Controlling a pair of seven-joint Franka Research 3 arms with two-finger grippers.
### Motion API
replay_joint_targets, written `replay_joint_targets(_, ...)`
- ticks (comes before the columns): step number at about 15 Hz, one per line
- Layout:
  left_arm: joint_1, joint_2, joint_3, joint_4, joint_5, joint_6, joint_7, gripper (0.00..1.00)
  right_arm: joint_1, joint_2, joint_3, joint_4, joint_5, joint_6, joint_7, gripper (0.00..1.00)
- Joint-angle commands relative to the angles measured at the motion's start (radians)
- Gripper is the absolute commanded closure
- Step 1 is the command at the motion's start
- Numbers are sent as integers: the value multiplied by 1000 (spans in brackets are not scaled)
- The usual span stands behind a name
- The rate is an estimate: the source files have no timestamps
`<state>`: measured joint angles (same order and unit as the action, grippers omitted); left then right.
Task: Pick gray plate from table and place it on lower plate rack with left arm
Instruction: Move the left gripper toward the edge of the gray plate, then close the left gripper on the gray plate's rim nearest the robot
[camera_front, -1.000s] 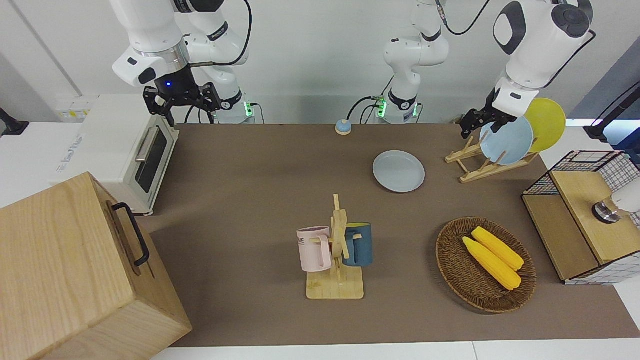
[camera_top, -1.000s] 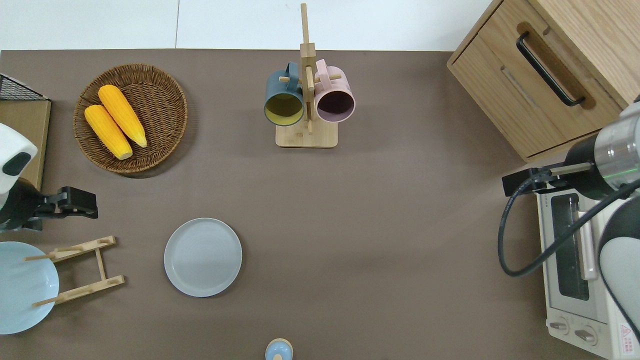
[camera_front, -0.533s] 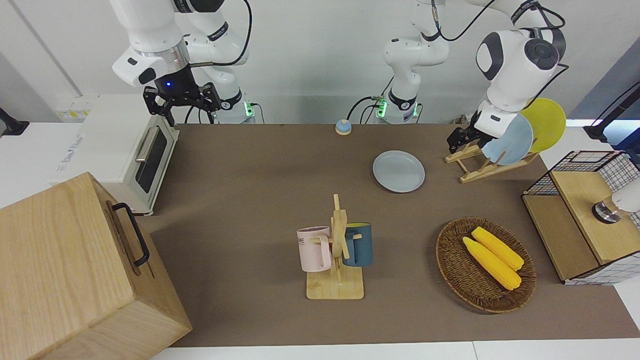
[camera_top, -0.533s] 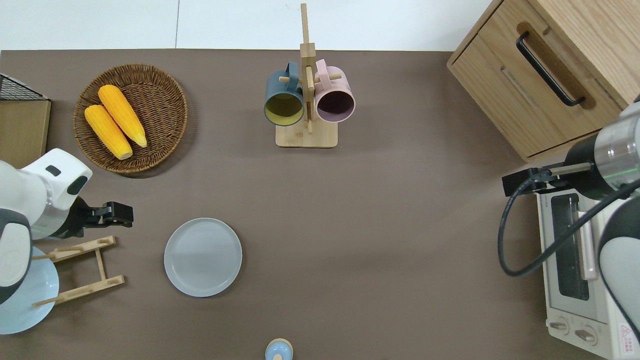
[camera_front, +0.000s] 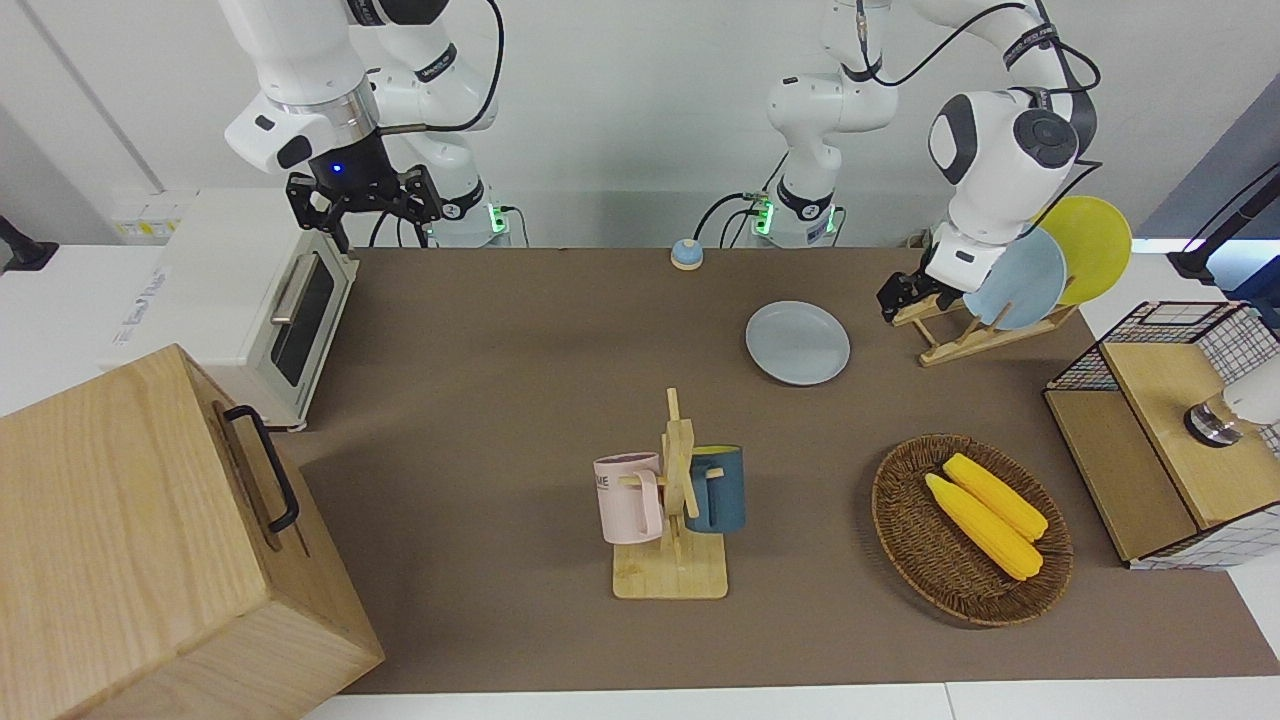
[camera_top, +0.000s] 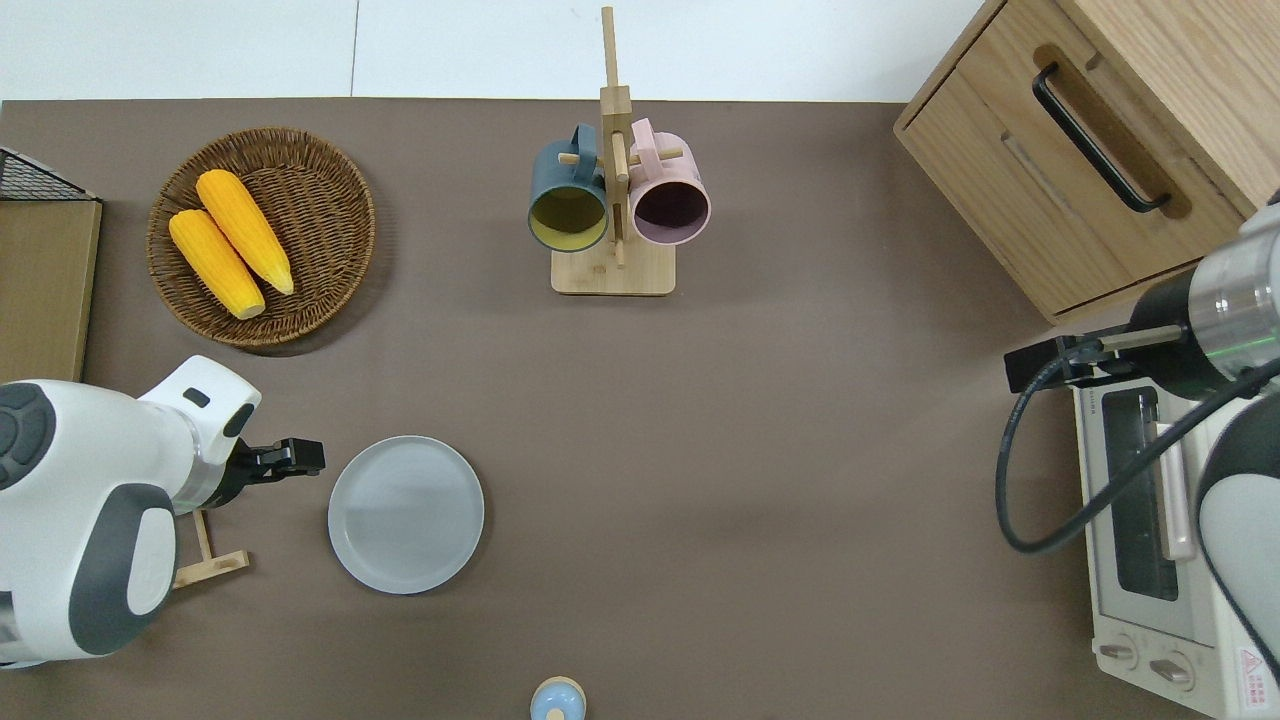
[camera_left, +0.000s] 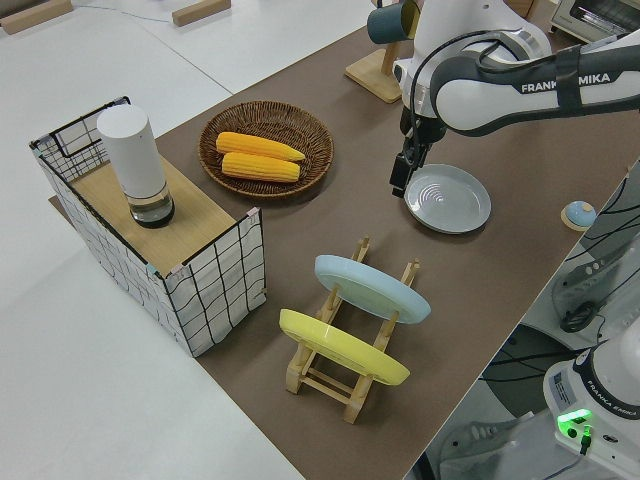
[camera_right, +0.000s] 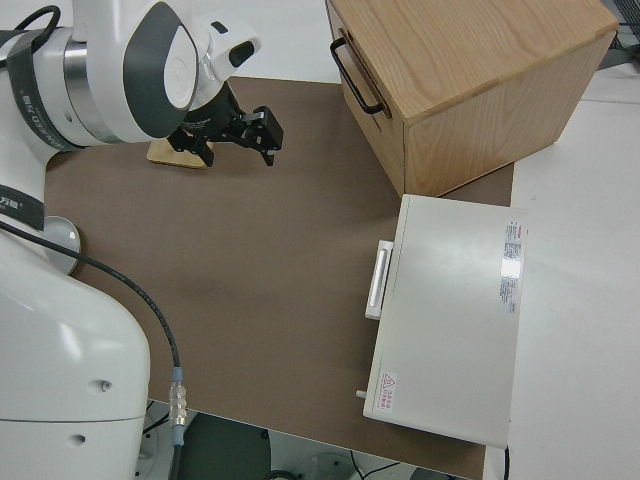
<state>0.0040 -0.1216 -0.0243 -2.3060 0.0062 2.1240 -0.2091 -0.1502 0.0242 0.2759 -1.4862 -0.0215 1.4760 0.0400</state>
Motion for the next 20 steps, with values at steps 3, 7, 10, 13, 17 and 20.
replay_joint_targets(3, -12, -50, 7, -150, 0, 105, -19, 9, -19, -3, 17, 9, -1, -13, 12, 17)
replay_joint_targets(7, -12, -69, 7, -200, -2, 105, -21, 9, -19, -1, 17, 9, -1, -14, 12, 17)
replay_joint_targets(10, -19, -102, 7, -231, -18, 105, -21, 9, -19, -1, 17, 9, -1, -14, 12, 17)
replay_joint_targets(13, -39, -107, 7, -260, -61, 103, -67, 9, -19, -1, 17, 9, -1, -14, 12, 17)
replay_joint_targets(17, -50, -40, 7, -262, -83, 119, -76, 9, -19, -3, 17, 9, -1, -14, 12, 17)
replay_joint_targets(20, -68, 3, 6, -259, -84, 132, -76, 9, -19, -1, 17, 9, -1, -14, 12, 17)
